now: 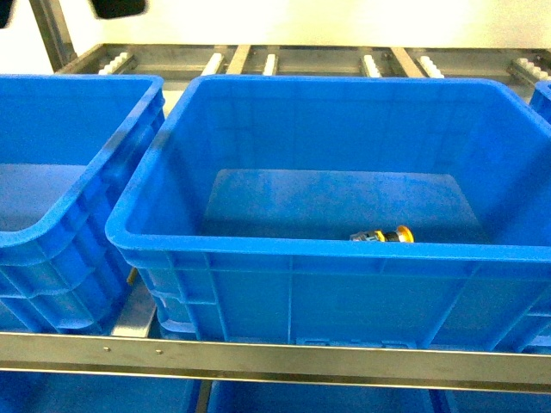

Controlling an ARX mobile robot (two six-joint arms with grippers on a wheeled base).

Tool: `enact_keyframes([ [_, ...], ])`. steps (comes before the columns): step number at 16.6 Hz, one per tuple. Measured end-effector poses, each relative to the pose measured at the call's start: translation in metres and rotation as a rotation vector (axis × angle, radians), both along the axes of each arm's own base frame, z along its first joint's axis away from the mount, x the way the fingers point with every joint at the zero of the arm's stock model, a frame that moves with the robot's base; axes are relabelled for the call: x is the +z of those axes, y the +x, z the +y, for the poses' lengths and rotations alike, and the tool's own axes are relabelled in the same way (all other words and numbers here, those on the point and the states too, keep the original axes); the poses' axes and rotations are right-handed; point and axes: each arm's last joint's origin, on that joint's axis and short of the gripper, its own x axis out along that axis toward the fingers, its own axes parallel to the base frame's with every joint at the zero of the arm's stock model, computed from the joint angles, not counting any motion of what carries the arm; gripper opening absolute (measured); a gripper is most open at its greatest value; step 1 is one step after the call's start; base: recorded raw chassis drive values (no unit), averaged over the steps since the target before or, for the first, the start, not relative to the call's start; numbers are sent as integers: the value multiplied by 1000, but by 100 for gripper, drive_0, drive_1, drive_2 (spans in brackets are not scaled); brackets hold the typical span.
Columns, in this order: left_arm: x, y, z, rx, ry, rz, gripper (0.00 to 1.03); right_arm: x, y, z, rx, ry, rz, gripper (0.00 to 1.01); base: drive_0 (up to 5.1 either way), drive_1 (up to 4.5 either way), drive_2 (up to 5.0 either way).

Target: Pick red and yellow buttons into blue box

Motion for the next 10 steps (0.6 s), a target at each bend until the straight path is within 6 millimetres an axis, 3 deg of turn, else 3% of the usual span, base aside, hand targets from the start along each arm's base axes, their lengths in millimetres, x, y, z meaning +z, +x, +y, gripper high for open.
enact_keyframes([
  [2,-5,-40,14,64,-66,-35,98,0,0,0,0,0,0,98,0,0,0],
  [3,-6,-46,15,62,-86,-39,98,0,0,0,0,0,0,98,0,0,0],
  [9,-8,-43,14,61,-92,-28,98,0,0,0,-1,0,-1,98,0,0,0],
  [10,-9,-47,18,17,-43,-44,87,0,1,0,34,-10,-68,95,0,0,0],
])
